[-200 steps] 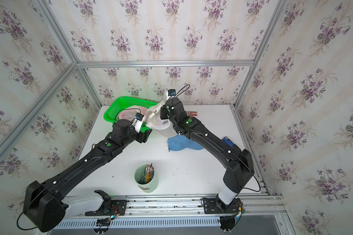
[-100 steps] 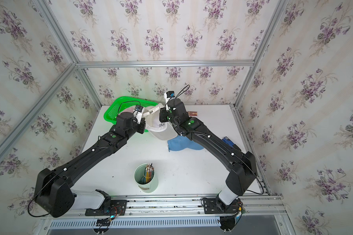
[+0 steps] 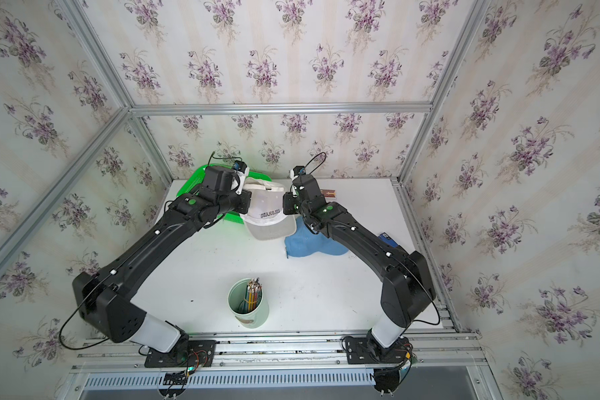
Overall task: Turn the baseball cap inside out
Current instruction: Turn over the baseball cap.
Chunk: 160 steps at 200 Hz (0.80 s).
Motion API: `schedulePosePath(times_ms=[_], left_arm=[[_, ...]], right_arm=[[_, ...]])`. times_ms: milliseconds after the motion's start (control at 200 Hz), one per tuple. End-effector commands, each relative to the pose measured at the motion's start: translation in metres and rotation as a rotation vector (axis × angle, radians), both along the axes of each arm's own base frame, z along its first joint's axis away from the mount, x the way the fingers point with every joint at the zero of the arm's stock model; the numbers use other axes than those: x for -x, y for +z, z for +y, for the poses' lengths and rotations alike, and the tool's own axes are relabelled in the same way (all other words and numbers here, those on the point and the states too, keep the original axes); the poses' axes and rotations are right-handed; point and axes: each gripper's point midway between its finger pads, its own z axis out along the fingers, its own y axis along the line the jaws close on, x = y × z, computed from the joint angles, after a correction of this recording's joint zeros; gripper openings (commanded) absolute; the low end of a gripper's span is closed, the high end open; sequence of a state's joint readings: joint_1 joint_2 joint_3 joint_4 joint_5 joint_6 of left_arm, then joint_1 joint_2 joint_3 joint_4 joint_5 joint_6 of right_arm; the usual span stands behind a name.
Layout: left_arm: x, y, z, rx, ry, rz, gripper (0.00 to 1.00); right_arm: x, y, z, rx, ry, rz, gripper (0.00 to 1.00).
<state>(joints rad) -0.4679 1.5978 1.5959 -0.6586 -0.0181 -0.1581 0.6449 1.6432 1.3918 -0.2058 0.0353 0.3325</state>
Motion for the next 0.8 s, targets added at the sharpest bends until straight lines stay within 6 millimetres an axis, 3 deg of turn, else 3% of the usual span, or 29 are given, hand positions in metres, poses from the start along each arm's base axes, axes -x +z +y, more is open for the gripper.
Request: schedulePosePath(times_ms=[0, 250, 440, 480, 584, 794], left_arm=[[0.033, -0.033, 0.0, -0.009, 0.009, 0.236, 0.0], [0.027, -0.023, -0.009, 0.019, 0.015, 0.253, 0.0], [0.025, -0.02, -0.018, 0.028, 0.015, 0.25, 0.0], [0.025, -0.02, -0.019, 0.035, 0.016, 0.254, 0.0], [0.025, -0.018, -0.021, 0.057, 0.022, 0.256, 0.0], [0.025, -0.005, -0.021, 0.063, 0.019, 0.243, 0.0]], right_arm=[[0.012, 0.002, 0.003, 0.006, 0.055, -0.035, 0.46], [0.04, 0.02, -0.029, 0.035, 0.001, -0.198, 0.54], [0.061, 0.033, -0.032, 0.005, 0.003, -0.267, 0.53], [0.064, 0.036, -0.029, -0.011, 0.026, -0.272, 0.47], [0.074, 0.037, -0.009, -0.062, 0.11, -0.275, 0.19], [0.076, 0.017, 0.026, -0.144, 0.164, -0.27, 0.01]])
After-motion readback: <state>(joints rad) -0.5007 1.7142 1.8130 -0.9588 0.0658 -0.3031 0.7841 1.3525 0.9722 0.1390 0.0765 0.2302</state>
